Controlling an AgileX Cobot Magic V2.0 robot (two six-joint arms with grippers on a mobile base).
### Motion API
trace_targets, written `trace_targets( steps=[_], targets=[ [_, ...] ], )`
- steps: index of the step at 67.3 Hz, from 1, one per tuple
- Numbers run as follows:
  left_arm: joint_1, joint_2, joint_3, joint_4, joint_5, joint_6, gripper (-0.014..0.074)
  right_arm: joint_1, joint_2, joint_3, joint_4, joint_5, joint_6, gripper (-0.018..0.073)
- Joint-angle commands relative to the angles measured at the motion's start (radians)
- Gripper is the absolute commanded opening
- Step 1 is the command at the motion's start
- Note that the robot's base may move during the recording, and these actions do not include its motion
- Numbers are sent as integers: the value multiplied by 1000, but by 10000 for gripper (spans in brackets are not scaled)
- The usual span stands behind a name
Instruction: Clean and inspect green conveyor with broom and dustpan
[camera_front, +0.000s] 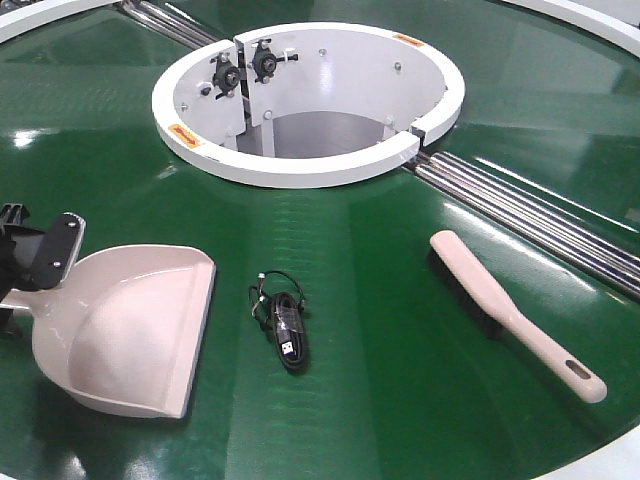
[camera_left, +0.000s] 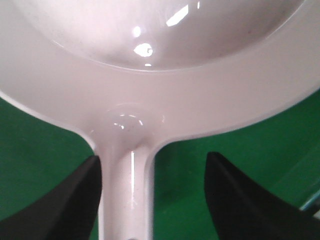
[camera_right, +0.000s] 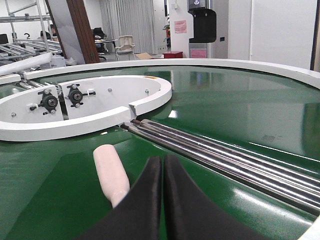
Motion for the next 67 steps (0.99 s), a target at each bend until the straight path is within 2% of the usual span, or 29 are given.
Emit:
trace_targets(
  steps=[1,17,35,40,52,60,67],
  targets=[
    [4,-26,-31,13,-31,2,415,-5,-18,11,-9,-76,0,-10],
    [4,3,-31,9,-107,2,415,-5,-18,11,-9,-76,0,-10],
    [4,42,-31,23,-111,2,396,-5,-18,11,-9,-76,0,-10],
    [4,42,-31,48,-116,2,350,-5,-18,11,-9,-76,0,-10],
    [4,39,-31,104,-80,1,135,-5,-18,11,-9,-76,0,-10],
    [4,30,-31,110,-71,0,2,-5,-18,11,-9,-76,0,-10],
    [4,9,-32,107,-85,0,-8,-5,-18,11,-9,-76,0,-10]
  ],
)
